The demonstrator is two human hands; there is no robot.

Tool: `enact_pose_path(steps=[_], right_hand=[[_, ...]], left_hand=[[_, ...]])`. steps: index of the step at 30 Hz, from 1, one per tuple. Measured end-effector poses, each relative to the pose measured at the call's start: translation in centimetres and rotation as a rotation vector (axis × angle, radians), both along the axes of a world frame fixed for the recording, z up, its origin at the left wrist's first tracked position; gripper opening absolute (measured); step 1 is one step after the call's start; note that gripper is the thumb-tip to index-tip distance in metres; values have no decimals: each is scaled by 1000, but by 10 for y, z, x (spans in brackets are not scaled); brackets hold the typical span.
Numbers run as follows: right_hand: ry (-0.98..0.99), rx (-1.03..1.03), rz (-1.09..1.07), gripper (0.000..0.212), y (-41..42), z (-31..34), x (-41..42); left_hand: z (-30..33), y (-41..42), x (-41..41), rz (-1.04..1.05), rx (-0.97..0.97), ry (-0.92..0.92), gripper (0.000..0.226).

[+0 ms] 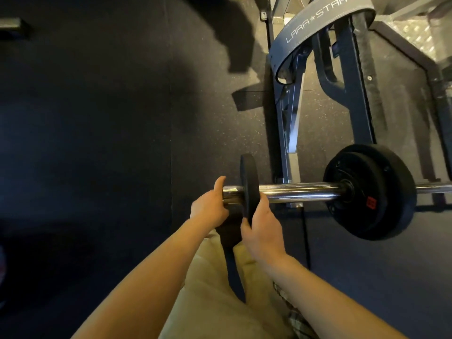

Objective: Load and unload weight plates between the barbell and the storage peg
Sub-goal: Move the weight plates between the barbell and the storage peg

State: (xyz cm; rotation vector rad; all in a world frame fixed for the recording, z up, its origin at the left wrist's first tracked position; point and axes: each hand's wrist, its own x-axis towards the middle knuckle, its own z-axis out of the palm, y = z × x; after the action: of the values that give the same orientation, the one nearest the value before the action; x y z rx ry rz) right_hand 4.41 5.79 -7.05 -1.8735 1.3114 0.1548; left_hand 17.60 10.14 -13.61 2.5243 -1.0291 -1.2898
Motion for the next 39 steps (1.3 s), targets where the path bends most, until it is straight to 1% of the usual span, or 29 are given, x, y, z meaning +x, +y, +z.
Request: enact_pose_path(steps=[2, 4, 6, 8, 9, 12, 14, 16, 20, 22, 25, 28, 32, 35, 39], right_hand=[[61, -34, 6, 48, -10, 6, 14], [131, -65, 56, 36, -30, 17, 37], [250, -62, 115, 26, -57, 23, 64], [360, -37, 152, 24, -79, 23, 86], [381, -23, 133, 25, -85, 20, 93], [350, 31, -43, 25, -81, 9, 102], [329, -12, -115, 20, -70, 6, 102], [268, -76, -171, 21, -56, 5, 95], [36, -173, -222, 16, -18, 3, 62], [-8, -193, -196, 16, 2, -1, 40], [38, -137, -171, 17, 23, -6, 15], [94, -76, -151, 19, 25, -6, 11], [156, -177, 2, 18, 2, 7, 45], [250, -144, 83, 23, -27, 14, 77], [386, -111, 136, 28, -45, 13, 101]], left_hand=[[1, 13, -4, 150, 21, 108, 85], [0, 27, -7, 235, 62, 211, 74], [2, 39, -5, 276, 94, 318, 57], [5, 48, 7, 269, 114, 390, 45], [7, 52, 16, 265, 114, 408, 39], [7, 60, 49, 240, 73, 386, 33], [8, 63, 69, 213, 59, 326, 33], [8, 64, 83, 173, 61, 274, 34], [3, 59, 88, 93, 123, 275, 34], [-1, 58, 85, 76, 161, 308, 34], [-3, 60, 78, 65, 214, 343, 34], [-4, 62, 73, 54, 267, 346, 35], [-1, 64, 73, 94, 263, 373, 32], [1, 69, 77, 120, 220, 404, 25], [4, 75, 85, 134, 171, 400, 28]])
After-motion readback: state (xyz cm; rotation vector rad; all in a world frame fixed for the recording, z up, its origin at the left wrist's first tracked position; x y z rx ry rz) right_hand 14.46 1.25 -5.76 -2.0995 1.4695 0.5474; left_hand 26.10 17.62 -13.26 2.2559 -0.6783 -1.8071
